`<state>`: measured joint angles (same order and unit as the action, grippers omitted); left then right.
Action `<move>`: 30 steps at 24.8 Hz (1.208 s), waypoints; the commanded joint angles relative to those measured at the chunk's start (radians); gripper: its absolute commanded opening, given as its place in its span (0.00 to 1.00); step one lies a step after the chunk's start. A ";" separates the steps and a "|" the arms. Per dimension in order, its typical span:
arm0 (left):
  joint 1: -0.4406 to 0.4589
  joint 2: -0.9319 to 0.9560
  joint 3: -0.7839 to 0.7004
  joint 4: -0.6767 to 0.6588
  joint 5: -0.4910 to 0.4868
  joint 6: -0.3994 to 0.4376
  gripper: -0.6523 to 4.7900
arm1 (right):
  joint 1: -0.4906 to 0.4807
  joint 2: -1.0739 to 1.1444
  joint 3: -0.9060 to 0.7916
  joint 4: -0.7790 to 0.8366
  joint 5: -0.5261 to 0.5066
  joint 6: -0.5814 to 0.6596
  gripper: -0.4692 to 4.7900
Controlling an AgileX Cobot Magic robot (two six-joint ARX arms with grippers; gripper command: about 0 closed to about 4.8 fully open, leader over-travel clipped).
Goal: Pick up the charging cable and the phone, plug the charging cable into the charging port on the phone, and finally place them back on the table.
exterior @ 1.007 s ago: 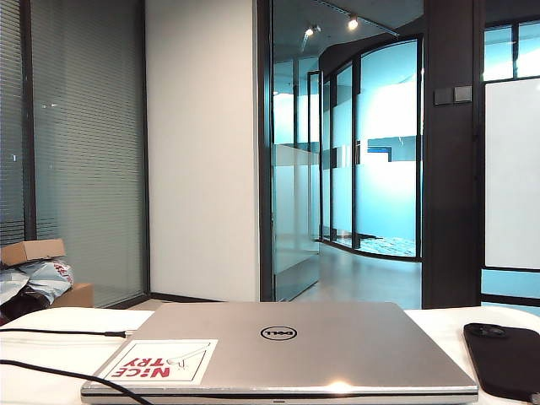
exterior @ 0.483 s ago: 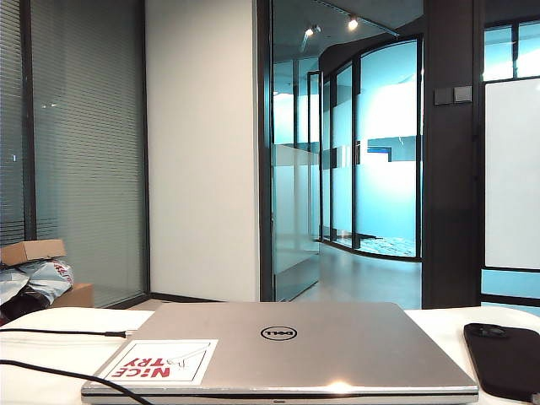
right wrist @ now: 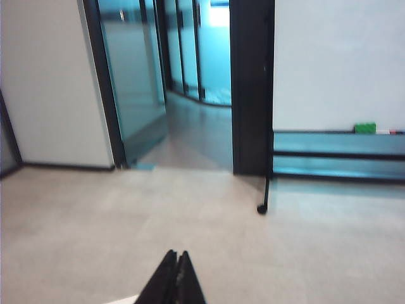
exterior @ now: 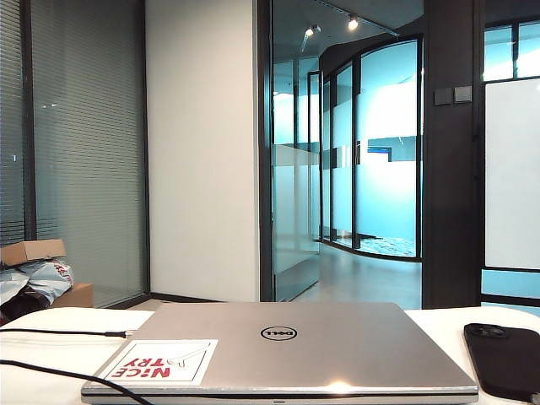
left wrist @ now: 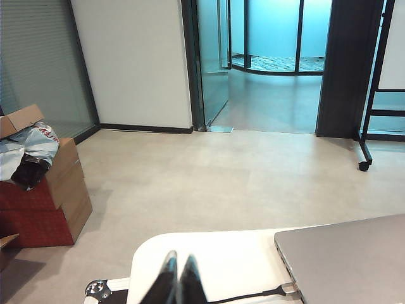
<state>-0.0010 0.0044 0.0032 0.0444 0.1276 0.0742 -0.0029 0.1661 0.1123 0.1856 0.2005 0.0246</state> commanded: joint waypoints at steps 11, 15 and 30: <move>0.000 0.002 0.000 0.012 0.000 -0.003 0.11 | 0.000 -0.167 -0.112 -0.087 -0.160 -0.002 0.07; 0.000 0.002 0.000 0.017 0.000 -0.003 0.11 | 0.000 -0.167 -0.111 -0.099 -0.158 -0.002 0.07; 0.000 0.002 0.000 0.017 0.000 -0.003 0.11 | -0.001 -0.167 -0.111 -0.099 -0.129 0.001 0.07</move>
<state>-0.0010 0.0044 0.0032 0.0479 0.1276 0.0742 -0.0040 0.0013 0.0071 0.0689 0.0711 0.0254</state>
